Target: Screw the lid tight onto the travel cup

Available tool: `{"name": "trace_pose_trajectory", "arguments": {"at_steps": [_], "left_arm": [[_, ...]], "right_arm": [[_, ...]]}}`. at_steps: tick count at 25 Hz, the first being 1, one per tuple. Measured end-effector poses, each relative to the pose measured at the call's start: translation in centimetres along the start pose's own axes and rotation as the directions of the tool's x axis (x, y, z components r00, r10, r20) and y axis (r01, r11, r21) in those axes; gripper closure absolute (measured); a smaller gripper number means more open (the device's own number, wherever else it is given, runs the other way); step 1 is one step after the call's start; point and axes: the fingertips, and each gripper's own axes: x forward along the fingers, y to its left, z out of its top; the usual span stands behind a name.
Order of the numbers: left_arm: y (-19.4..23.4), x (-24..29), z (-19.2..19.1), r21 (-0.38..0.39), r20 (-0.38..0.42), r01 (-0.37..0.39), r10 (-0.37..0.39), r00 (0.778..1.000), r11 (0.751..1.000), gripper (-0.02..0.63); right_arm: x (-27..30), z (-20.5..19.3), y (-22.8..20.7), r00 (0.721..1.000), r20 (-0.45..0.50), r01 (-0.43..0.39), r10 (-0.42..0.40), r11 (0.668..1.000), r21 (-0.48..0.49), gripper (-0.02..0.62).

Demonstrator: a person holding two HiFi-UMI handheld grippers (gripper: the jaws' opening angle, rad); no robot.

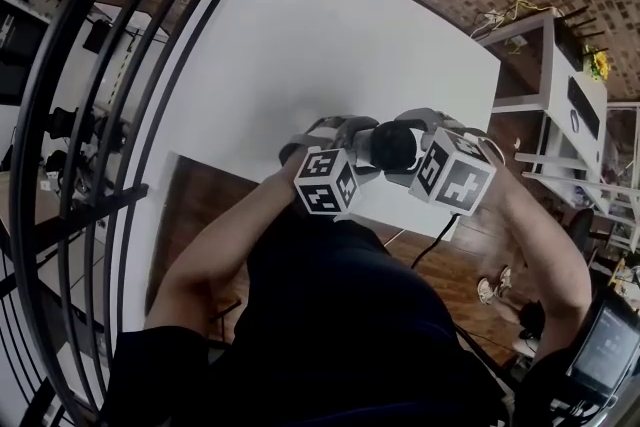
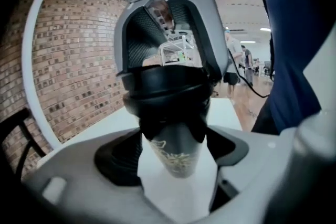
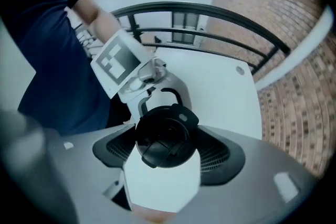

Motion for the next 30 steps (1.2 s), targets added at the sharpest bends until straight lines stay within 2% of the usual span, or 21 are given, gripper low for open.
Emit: {"name": "trace_pose_trajectory", "arguments": {"at_steps": [1,3,5,7,8,9,10,11,13,14,16,19,21,22,23,24,25,27,28,29,30], "left_arm": [[0.0,0.0,-0.1,-0.026,0.000,-0.020,0.020,1.000,0.999,0.224],[-0.1,0.0,-0.1,-0.082,0.001,-0.069,0.069,0.998,0.994,0.229],[-0.3,0.1,-0.1,-0.125,0.001,-0.121,0.122,0.993,0.985,0.229],[-0.4,0.0,-0.3,-0.145,0.002,-0.146,0.148,0.989,0.979,0.227],[-0.4,-0.1,-0.4,-0.144,0.003,-0.142,0.144,0.990,0.979,0.227],[-0.3,-0.2,-0.6,-0.133,0.002,-0.127,0.128,0.992,0.983,0.227],[-0.2,-0.3,-0.8,-0.107,-0.003,-0.105,0.105,0.994,0.989,0.224],[-0.1,-0.4,-0.9,-0.067,-0.009,-0.075,0.075,0.997,0.995,0.196],[-0.1,-0.4,-0.8,0.023,-0.018,0.006,-0.005,1.000,1.000,0.189],[-0.3,-0.3,-0.5,0.057,-0.019,0.050,-0.049,0.999,0.997,0.189],[-0.5,-0.2,0.0,0.090,-0.018,0.111,-0.110,0.994,0.990,0.189],[-0.2,0.1,0.2,0.073,-0.016,0.112,-0.111,0.994,0.991,0.209],[-0.3,0.1,0.1,0.040,-0.015,0.083,-0.083,0.996,0.996,0.212],[-0.3,0.2,0.0,0.017,-0.015,0.063,-0.063,0.998,0.998,0.216],[-0.3,0.2,-0.1,-0.008,-0.015,0.040,-0.040,0.999,0.999,0.218],[-0.3,0.3,-0.1,-0.035,-0.015,0.016,-0.017,1.000,0.999,0.220],[-0.3,0.3,-0.2,-0.060,-0.015,-0.009,0.008,1.000,0.998,0.224],[-0.3,0.3,-0.4,-0.103,-0.018,-0.057,0.056,0.998,0.993,0.223],[-0.4,0.3,-0.5,-0.120,-0.019,-0.080,0.078,0.997,0.990,0.222],[-0.4,0.2,-0.5,-0.134,-0.020,-0.100,0.098,0.995,0.986,0.222],[-0.5,0.2,-0.6,-0.145,-0.019,-0.114,0.112,0.994,0.983,0.222]], "right_arm": [[0.0,0.0,-0.2,1.000,0.011,0.012,-0.013,0.992,0.125,0.224],[0.2,-0.6,-0.5,0.999,0.013,0.046,-0.053,0.944,0.327,0.224],[0.3,-0.7,-0.5,0.996,0.013,0.079,-0.093,0.902,0.425,0.224],[0.3,-0.3,-0.3,0.993,0.031,0.088,-0.113,0.894,0.439,0.222],[0.2,0.0,-0.1,0.993,0.044,0.085,-0.113,0.912,0.402,0.221],[0.1,0.2,0.1,0.993,0.055,0.083,-0.106,0.941,0.328,0.188],[-0.1,0.4,0.2,0.993,0.060,0.085,-0.100,0.971,0.222,0.156],[-0.2,0.5,0.2,0.994,0.058,0.092,-0.098,0.991,0.097,0.155],[-0.5,0.2,0.1,0.995,0.044,0.097,-0.092,0.987,-0.129,0.155],[-0.5,-0.1,0.1,0.996,0.034,0.083,-0.077,0.976,-0.200,0.156],[-0.2,-0.4,0.1,0.999,0.010,0.040,-0.039,0.963,-0.267,0.156],[0.5,-0.8,0.2,0.999,-0.036,0.001,-0.011,0.964,-0.266,0.170],[0.5,-0.8,0.1,0.999,-0.033,0.005,-0.010,0.989,-0.150,0.173],[0.4,-0.8,0.0,1.000,-0.019,0.013,-0.014,0.999,-0.039,0.175],[0.4,-0.8,-0.1,1.000,0.002,0.028,-0.028,0.995,0.097,0.175],[0.3,-1.0,-0.2,0.998,0.027,0.046,-0.054,0.969,0.241,0.175],[0.3,-1.1,-0.4,0.995,0.052,0.063,-0.089,0.926,0.373,0.175],[0.3,-1.0,-0.7,0.980,0.105,0.079,-0.169,0.816,0.573,0.175],[0.2,-0.8,-0.8,0.970,0.132,0.072,-0.203,0.764,0.642,0.177],[0.0,-0.5,-0.9,0.962,0.154,0.060,-0.225,0.725,0.686,0.176],[-0.3,-0.2,-0.9,0.957,0.169,0.053,-0.237,0.714,0.698,0.176]]}}
